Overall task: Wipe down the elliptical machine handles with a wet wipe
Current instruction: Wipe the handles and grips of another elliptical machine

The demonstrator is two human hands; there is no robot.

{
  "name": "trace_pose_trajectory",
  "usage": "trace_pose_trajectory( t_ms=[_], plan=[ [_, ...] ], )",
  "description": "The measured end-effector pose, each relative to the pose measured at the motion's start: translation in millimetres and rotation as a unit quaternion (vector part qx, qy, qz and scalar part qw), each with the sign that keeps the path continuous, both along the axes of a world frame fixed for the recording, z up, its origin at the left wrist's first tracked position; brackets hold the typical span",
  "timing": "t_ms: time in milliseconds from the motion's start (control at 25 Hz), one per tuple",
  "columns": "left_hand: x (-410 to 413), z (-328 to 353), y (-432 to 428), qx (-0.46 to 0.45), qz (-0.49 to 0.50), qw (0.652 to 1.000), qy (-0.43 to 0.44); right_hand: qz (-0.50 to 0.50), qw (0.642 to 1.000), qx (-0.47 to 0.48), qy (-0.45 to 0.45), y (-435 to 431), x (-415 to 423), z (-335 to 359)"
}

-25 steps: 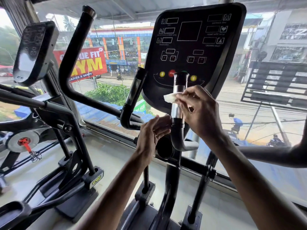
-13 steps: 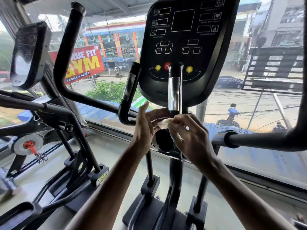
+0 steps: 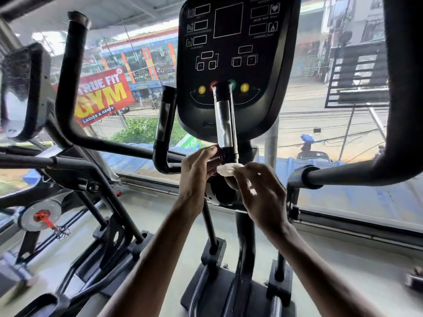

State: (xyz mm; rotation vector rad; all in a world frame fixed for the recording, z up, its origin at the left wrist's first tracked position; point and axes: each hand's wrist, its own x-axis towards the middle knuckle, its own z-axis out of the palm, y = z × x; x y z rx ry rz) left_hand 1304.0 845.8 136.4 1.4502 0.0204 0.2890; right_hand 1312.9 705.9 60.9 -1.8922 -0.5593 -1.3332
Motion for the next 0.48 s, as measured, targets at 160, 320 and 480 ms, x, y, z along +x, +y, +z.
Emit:
trace_pose_trajectory(
  t_ms=[160,320,480],
  plan=[
    [4,-1,-2,0.005,0.018,1.0,0.001,0.027,0.999,-0.026,-0.006,13,-3,-5],
    [2,-5,-2,-0.008,0.006,1.0,-0.005,0.027,1.0,0.012,-0.006,3,-7,-24],
    [3,-9,-6,0.056,0.045,0.997,-0.018,0.024,1.0,0.011,-0.003,16,-9,-34]
  ],
)
